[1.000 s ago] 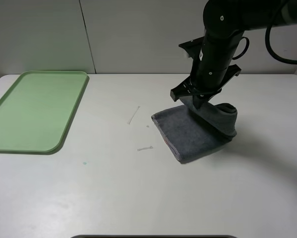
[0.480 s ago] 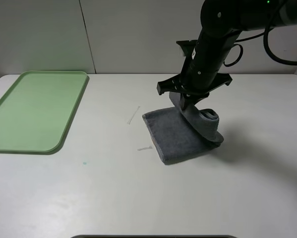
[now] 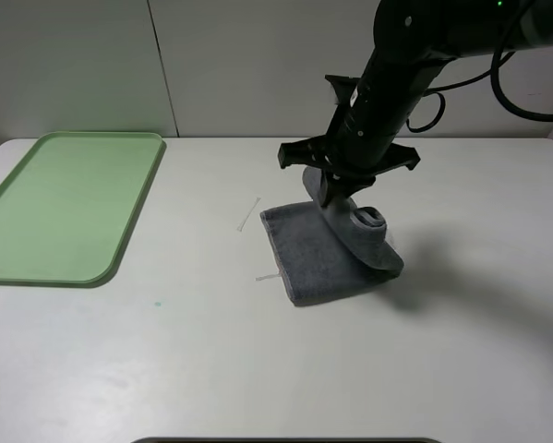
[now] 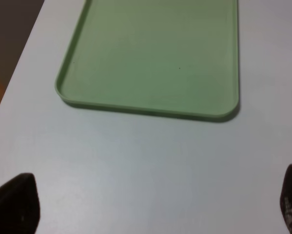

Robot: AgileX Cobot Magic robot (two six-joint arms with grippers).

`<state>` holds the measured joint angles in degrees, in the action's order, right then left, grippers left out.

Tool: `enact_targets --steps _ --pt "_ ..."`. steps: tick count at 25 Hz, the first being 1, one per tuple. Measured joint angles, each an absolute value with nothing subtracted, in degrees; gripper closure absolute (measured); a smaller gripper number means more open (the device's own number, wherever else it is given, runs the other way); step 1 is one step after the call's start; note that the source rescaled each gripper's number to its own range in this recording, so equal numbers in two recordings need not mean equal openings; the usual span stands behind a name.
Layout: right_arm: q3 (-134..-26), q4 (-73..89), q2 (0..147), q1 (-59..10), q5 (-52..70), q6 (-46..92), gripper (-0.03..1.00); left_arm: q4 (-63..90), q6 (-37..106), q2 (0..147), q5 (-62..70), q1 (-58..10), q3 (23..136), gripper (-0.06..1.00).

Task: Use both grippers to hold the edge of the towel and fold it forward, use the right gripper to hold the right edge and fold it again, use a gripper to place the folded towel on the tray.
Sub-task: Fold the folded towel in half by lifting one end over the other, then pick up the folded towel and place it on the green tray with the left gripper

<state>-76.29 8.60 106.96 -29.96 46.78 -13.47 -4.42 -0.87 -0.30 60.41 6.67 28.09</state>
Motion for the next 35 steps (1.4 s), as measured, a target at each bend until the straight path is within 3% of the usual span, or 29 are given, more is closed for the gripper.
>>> enact_targets --steps 2,3,6,9,22,35 --pt "-76.29 12.64 106.96 -29.96 44.87 -13.19 0.75 -4.42 -0.87 -0.3 60.41 6.67 28.09 -0.06" --pt "-76.29 17.98 106.96 -29.96 42.1 -12.26 0.56 -4.42 -0.87 -0.3 60.41 6.67 28.09 -0.06" --pt "-76.29 24.47 106.96 -29.96 38.3 -10.87 0.16 -4.42 -0.87 -0.3 60.41 6.67 28.09 -0.06" --pt "-76.29 25.85 106.96 -29.96 37.64 -10.5 0.01 -4.42 -0.87 -0.3 60.41 6.67 28.09 -0.06" --pt "-76.29 20.47 106.96 -29.96 38.93 -10.32 -0.03 -4.42 -0.87 -0.3 60.41 6.67 28.09 -0.06" --pt "-76.35 3.23 103.18 -29.96 52.42 -3.88 -0.03 -4.42 -0.87 -0.3 60.41 6.67 28.09 -0.06"
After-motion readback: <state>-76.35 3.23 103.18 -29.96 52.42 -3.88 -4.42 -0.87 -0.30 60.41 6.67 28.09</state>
